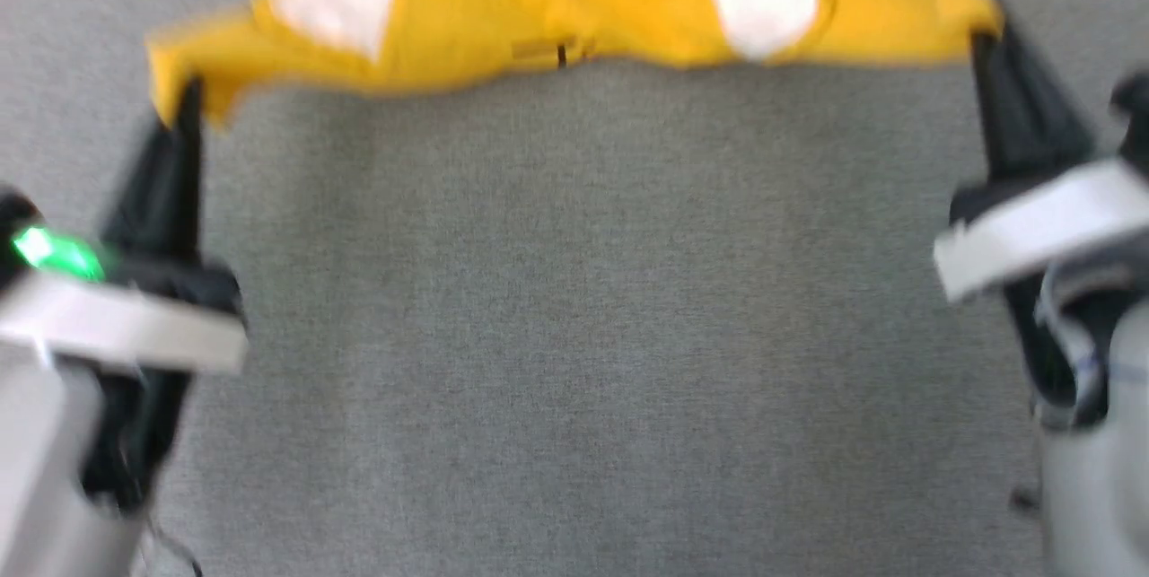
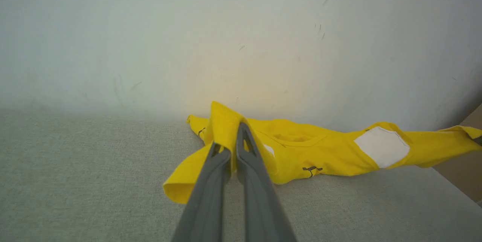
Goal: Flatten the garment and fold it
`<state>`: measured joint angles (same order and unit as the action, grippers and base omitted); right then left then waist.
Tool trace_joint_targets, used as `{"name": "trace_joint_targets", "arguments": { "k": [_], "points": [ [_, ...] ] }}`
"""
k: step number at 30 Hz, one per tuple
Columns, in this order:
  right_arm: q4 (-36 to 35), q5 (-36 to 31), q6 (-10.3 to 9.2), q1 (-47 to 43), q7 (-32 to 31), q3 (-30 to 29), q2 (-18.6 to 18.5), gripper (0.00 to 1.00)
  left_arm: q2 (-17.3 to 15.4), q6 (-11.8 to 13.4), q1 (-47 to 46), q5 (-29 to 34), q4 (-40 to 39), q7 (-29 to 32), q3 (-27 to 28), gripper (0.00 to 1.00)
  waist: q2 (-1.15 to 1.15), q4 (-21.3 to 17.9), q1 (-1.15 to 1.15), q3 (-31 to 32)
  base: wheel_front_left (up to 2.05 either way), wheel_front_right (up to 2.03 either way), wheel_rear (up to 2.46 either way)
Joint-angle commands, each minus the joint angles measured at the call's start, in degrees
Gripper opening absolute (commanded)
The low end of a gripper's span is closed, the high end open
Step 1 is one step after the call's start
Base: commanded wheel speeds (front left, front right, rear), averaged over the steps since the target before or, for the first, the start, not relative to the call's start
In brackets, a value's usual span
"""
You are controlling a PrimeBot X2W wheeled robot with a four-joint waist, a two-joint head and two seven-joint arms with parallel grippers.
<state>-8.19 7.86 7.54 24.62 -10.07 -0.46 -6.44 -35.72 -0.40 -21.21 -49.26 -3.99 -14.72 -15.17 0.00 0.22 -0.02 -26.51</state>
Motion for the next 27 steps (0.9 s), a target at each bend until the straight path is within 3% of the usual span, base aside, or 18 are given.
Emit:
{"name": "trace_joint_targets", "arguments": {
  "k": [1, 8, 18, 27],
  "points": [
    [-0.34, 0.67, -0.05, -1.27, -0.17, -0.25, 0.19, 0.0, -0.01, 0.21, 1.39, 0.17, -0.3, -0.14, -0.06, 0.0, 0.0, -0.55, 0.02, 3.43, 0.0, 0.0, 0.0],
    [-0.34, 6.15, -0.05, -15.85, -6.47, -5.37, -0.33, 0.0, -1.8, 1.63, 15.39, -2.27, -1.78, 3.77, -2.9, 0.0, 0.0, -0.42, 0.02, 9.56, 0.0, 0.0, 0.0],
    [-3.03, 14.3, -0.05, -31.0, -17.28, -11.94, 0.74, 0.0, -3.16, 2.28, 27.18, -9.14, -3.88, 11.21, -6.06, 0.0, 0.0, 0.59, 0.02, 15.62, 0.0, 0.0, 0.0],
    [-4.84, 17.13, -0.05, -43.61, -28.01, -14.16, 0.21, 0.0, -4.15, 6.16, 38.02, -14.07, -6.7, 16.78, -8.7, 0.0, 0.0, 0.73, 0.02, 19.89, 0.0, 0.0, 0.0]
  ]
}}
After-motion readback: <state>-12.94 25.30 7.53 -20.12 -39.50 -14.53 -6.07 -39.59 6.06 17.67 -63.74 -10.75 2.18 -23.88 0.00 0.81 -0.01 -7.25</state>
